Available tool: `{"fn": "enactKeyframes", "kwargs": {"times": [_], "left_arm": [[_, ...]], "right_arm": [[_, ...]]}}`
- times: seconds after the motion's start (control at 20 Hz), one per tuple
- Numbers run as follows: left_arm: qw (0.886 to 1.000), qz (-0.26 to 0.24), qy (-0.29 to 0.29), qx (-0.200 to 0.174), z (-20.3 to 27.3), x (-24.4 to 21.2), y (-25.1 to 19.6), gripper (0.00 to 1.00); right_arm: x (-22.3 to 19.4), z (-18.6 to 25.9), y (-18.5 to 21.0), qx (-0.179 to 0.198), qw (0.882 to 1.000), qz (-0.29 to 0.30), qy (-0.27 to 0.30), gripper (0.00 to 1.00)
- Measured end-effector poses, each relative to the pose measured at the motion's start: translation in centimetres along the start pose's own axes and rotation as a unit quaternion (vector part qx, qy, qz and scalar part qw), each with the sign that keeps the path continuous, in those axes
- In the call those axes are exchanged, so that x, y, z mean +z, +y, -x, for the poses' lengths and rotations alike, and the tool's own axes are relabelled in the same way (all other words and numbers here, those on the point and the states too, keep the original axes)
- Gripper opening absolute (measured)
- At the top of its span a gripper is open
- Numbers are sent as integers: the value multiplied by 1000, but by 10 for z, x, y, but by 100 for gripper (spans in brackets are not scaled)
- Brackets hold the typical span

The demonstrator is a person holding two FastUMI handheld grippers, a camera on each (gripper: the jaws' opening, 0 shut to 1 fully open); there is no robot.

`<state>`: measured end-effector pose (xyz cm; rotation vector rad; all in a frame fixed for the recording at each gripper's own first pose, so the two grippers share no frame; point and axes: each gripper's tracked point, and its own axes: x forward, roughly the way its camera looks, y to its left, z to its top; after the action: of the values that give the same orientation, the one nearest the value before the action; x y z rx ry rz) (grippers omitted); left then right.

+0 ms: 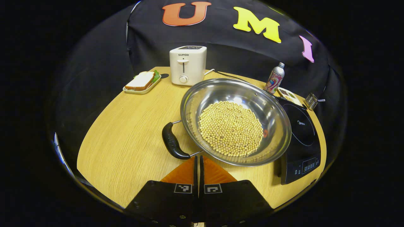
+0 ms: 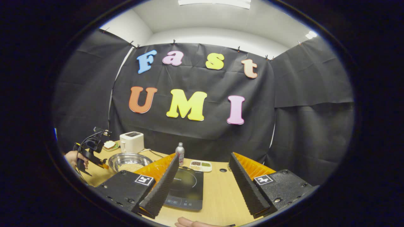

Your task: First push the handle of the pot to place it horizontally, then grasp the pot with both hands and set it on the induction cooktop.

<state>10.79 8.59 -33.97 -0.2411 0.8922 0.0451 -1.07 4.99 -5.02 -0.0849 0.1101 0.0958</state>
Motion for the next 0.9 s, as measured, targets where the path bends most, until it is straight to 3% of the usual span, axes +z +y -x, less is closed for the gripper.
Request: {"fn": "enactKeyframes", "kwargs": {"times": [0.05,0.2,0.4,0.75,0.9], "left_arm": [[1000,6,1,-1,-1,3,2,0],[1000,12,1,3,-8,10,11,0],[999,20,32,36,-26,2,33,0],[998,47,51,11,-28,5,31,0],[997,56,59,4,-29,11,33,0]], "right_arm": [[3,2,0,1,1000,-2,-7,97],[5,8,-6,-9,1000,-20,-16,96],[12,18,-14,-10,998,-53,-29,97],[12,-1,-3,6,998,-55,-29,100],[17,-16,5,15,998,-58,-29,96]]}}
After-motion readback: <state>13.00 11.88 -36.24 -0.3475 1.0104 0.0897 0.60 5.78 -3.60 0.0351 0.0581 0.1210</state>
